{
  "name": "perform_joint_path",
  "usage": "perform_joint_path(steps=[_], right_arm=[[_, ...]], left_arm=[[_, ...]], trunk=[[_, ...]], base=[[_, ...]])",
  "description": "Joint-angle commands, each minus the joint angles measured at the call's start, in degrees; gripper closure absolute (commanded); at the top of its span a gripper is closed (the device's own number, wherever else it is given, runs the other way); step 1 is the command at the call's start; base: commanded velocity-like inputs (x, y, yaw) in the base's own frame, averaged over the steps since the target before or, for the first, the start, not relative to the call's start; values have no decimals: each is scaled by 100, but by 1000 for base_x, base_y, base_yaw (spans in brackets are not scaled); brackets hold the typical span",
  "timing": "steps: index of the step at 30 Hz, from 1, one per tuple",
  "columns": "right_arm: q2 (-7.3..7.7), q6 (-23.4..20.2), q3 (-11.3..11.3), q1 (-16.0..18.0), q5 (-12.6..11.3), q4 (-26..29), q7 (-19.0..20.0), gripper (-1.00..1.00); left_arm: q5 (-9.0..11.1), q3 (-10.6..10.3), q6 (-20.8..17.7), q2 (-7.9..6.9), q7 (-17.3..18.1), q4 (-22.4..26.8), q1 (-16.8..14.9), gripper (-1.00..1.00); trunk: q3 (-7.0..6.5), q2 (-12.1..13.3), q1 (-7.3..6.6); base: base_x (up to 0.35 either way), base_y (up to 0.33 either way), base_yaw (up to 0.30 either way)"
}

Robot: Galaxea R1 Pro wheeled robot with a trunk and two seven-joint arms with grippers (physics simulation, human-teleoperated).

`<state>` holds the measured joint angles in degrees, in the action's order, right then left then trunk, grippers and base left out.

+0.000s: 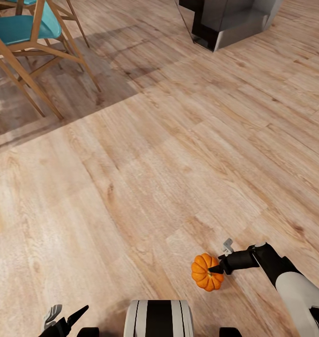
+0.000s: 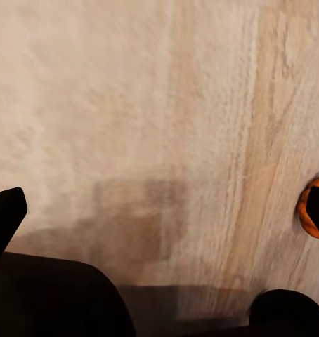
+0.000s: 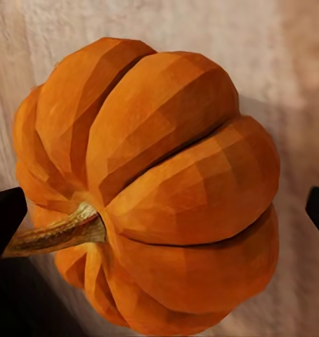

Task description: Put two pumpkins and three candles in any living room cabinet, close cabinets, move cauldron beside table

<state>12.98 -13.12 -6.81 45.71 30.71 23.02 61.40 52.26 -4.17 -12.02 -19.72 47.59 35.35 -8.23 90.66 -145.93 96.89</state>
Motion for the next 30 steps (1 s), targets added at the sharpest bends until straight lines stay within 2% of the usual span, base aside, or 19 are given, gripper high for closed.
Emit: perform_joint_path(steps=[1,9,13,18,25,30], right_arm=[[-6,-59,-48,1,31,9,39,-100],[-5,-59,-48,0,31,9,39,-100],[-5,-59,-48,0,31,9,39,-100],[-5,-59,-48,-1,31,9,39,-100],[-5,-59,-48,3,31,9,39,-100],[-5,-59,-48,2,31,9,39,-100]], left_arm=[[62,-23,-51,-6,8,-2,-3,-100],[69,-23,-54,-8,1,-1,-3,-100],[66,-23,-55,-6,-17,-1,-3,-100],[66,-23,-55,-6,-11,-2,-3,-100],[65,-23,-55,-2,-38,1,-3,-100],[61,-23,-55,-4,-23,-1,-3,-100]], trunk=[[3,-1,-1],[3,-1,-1],[92,-7,9],[92,-7,9],[247,-16,27],[247,-16,27]], base=[[1,91,0],[0,19,0],[0,1,0],[0,0,0],[0,0,0],[0,0,0]])
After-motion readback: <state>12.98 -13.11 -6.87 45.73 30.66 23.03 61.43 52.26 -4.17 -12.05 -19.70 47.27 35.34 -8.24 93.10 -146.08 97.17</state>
